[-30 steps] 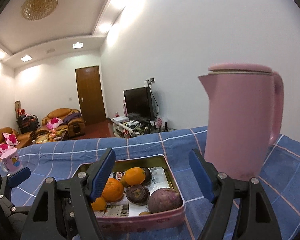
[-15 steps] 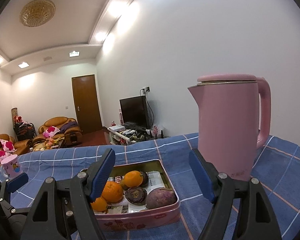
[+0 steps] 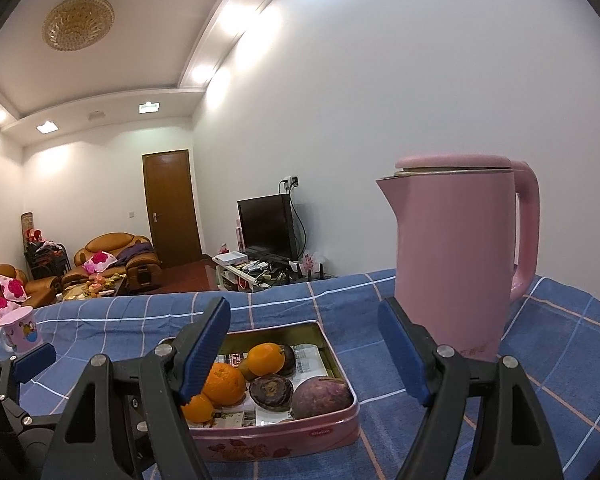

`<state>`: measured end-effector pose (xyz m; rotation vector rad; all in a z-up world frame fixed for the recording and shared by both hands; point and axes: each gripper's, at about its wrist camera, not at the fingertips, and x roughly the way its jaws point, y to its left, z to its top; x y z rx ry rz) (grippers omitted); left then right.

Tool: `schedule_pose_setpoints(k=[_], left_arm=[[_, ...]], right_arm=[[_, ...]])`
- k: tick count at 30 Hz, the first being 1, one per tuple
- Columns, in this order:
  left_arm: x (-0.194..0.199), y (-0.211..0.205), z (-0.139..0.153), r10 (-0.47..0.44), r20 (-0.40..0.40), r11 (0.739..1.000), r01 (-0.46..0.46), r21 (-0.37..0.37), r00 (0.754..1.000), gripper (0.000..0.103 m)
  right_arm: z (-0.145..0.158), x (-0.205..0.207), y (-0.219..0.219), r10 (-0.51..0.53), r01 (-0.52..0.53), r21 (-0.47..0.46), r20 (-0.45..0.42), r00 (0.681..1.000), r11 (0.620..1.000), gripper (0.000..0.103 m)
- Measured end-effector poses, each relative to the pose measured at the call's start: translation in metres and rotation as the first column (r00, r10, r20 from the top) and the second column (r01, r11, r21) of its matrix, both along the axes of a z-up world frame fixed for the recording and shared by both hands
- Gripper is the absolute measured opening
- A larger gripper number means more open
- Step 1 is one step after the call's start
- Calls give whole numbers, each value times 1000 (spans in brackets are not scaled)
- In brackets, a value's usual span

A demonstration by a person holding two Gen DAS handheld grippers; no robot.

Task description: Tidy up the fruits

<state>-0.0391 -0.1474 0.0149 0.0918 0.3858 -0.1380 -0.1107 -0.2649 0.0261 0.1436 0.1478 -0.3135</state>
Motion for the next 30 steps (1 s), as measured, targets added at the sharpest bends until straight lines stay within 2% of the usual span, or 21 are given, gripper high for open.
schedule_pose_setpoints(k=[30], left_arm=[[1,8,-1,23,-11,1000,-23,-8,1000,103]], right_arm=[[2,-1,-3,-3,3,-6,-1,1000,1000,78]])
